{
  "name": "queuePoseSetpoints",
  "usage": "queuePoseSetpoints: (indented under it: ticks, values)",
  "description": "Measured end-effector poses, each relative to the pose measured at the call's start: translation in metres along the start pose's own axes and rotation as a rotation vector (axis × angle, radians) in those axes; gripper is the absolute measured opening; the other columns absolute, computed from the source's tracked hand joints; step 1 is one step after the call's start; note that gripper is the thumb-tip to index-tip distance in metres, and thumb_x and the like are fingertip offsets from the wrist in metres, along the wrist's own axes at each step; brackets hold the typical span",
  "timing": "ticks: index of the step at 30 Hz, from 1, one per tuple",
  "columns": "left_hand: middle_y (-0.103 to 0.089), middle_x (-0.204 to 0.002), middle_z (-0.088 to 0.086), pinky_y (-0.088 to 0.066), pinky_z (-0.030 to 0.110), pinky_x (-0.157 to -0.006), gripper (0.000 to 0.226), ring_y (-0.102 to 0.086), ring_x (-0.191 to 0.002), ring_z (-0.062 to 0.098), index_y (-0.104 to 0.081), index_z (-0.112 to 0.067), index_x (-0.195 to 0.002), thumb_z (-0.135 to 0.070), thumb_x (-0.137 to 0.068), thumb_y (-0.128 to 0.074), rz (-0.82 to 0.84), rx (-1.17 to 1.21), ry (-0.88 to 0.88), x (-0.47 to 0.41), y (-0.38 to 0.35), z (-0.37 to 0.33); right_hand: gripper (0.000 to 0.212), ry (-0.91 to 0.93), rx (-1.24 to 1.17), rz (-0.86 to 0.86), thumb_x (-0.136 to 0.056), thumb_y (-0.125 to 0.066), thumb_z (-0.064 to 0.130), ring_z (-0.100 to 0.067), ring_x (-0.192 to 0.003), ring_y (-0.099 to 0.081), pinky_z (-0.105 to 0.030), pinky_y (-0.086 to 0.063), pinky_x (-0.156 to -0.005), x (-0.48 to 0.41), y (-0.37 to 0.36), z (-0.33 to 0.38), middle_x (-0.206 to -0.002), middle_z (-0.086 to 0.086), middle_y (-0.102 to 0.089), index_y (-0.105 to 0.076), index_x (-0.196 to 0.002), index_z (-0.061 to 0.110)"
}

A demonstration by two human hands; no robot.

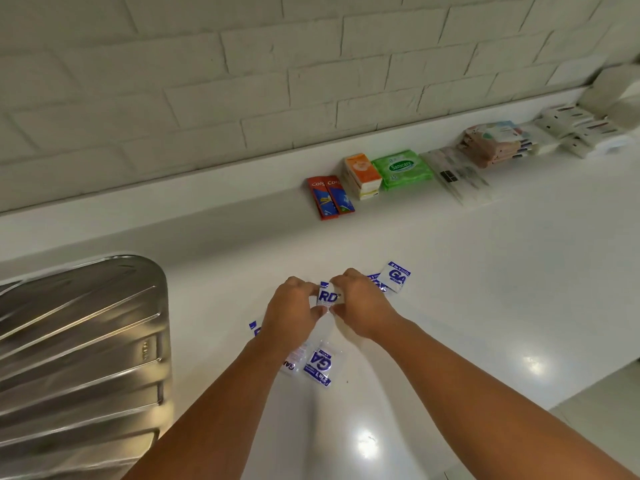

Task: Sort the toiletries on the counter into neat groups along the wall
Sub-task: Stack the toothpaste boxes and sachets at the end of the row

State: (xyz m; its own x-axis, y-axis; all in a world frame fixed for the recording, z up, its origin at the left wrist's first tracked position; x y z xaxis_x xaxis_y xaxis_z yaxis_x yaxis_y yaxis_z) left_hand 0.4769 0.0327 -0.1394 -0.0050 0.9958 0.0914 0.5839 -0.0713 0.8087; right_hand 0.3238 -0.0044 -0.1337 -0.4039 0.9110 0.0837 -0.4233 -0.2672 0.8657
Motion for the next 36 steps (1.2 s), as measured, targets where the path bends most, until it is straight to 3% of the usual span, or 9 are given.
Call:
queuePoseSetpoints:
  ticks: [4, 7, 9, 12, 15, 19, 26, 28, 36]
  values:
    - [-0.069, -0.084, -0.003, -0.039, 0.014, -0.063, 0.013, -0.055, -0.068, 0.007, -0.074, -0.016, -0.1, -0.024, -0.092, -0.069, -0.061, 0.156, 0.042, -0.006, 0.003, 0.001, 0.029, -0.077, -0.251, -0.047, -0.084, -0.071, 0.011, -0.017, -0.083, -0.063, -0.025, -0.048, -0.077, -0.011, 0.008, -0.002, -0.095, -0.003, -0.069, -0.067, -0.113, 0.013]
    - [-0.066, -0.07, -0.008, -0.039, 0.014, -0.055, 0.008, -0.055, -0.059, 0.006, -0.073, -0.016, -0.086, -0.021, -0.091, -0.07, -0.132, 0.267, 0.089, -0.02, 0.008, 0.003, 0.025, -0.19, -0.487, -0.15, -0.085, -0.069, 0.007, -0.011, -0.069, -0.058, -0.027, -0.051, -0.076, -0.028, 0.013, -0.007, -0.075, 0.004, -0.061, -0.067, -0.11, 0.013]
    - [-0.068, -0.072, -0.011, -0.041, 0.007, -0.056, 0.005, -0.059, -0.06, -0.002, -0.076, -0.018, -0.089, -0.021, -0.09, -0.071, -0.178, 0.312, 0.151, -0.039, 0.012, 0.004, 0.024, -0.239, -0.575, -0.212, -0.089, -0.062, 0.007, -0.019, -0.079, -0.065, -0.039, -0.055, -0.084, -0.045, 0.015, -0.012, -0.083, 0.001, -0.067, -0.065, -0.111, 0.015]
    - [-0.067, -0.073, -0.008, -0.039, 0.004, -0.058, 0.009, -0.059, -0.06, -0.006, -0.077, -0.015, -0.091, -0.021, -0.09, -0.071, -0.263, 0.356, 0.244, -0.075, 0.018, 0.009, 0.03, -0.227, -0.624, -0.166, -0.092, -0.055, 0.007, -0.023, -0.085, -0.068, -0.04, -0.055, -0.089, -0.075, 0.02, -0.013, -0.09, 0.0, -0.07, -0.06, -0.121, 0.013]
    - [-0.068, -0.071, -0.001, -0.049, 0.024, -0.071, 0.013, -0.065, -0.07, 0.016, -0.076, -0.015, -0.085, -0.026, -0.088, -0.07, -0.293, 0.424, 0.331, -0.116, 0.026, 0.017, 0.035, -0.159, -0.588, -0.106, -0.094, -0.052, 0.005, -0.025, -0.096, -0.068, -0.033, -0.051, -0.095, -0.106, 0.026, -0.013, -0.108, -0.001, -0.071, -0.058, -0.129, 0.008]
    - [-0.069, -0.065, 0.01, -0.052, 0.036, -0.061, 0.023, -0.068, -0.066, 0.034, -0.076, -0.014, -0.081, -0.035, -0.081, -0.066, -0.342, 0.428, 0.364, -0.16, 0.037, 0.03, 0.041, -0.056, -0.433, -0.026, -0.095, -0.051, 0.008, -0.026, -0.121, -0.056, -0.032, -0.045, -0.104, -0.146, 0.036, -0.007, -0.133, -0.009, -0.061, -0.055, -0.136, 0.01]
    - [-0.076, -0.094, 0.017, -0.057, 0.037, -0.084, 0.025, -0.072, -0.092, 0.031, -0.079, -0.009, -0.097, -0.03, -0.087, -0.072, -0.321, 0.259, 0.431, -0.215, 0.047, 0.048, 0.041, -0.126, -0.521, 0.085, -0.095, -0.048, 0.008, -0.025, -0.121, -0.059, -0.042, -0.05, -0.102, -0.19, 0.034, -0.01, -0.134, -0.009, -0.06, -0.057, -0.134, 0.016]
    - [-0.075, -0.104, 0.017, -0.05, 0.027, -0.08, 0.029, -0.069, -0.1, 0.032, -0.078, -0.008, -0.104, -0.032, -0.089, -0.07, -0.317, 0.166, 0.472, -0.224, 0.051, 0.046, 0.037, -0.092, -0.488, 0.074, -0.095, -0.049, 0.008, -0.023, -0.118, -0.06, -0.04, -0.05, -0.102, -0.19, 0.031, -0.013, -0.133, -0.006, -0.061, -0.061, -0.129, 0.016]
    - [-0.074, -0.1, 0.017, -0.043, 0.028, -0.067, 0.04, -0.07, -0.093, 0.032, -0.077, -0.006, -0.1, -0.039, -0.077, -0.078, -0.341, 0.134, 0.633, -0.241, 0.051, 0.048, 0.041, 0.049, -0.471, 0.061, -0.09, -0.037, -0.004, -0.024, -0.109, -0.064, -0.039, -0.048, -0.101, -0.181, 0.038, -0.02, -0.117, -0.005, -0.069, -0.069, -0.112, 0.007]
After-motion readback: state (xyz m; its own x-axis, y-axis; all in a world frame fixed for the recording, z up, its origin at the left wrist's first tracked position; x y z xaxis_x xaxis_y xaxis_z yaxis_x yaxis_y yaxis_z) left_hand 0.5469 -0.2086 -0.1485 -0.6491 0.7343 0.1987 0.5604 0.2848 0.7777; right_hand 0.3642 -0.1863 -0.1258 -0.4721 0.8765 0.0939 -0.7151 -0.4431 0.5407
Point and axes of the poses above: each hand's wrist, its own x-axis away from the middle knuckle, its own y-axis out of the back of the hand, z = x × y, the point moved 1 cm from there along -x, towards the middle knuckle
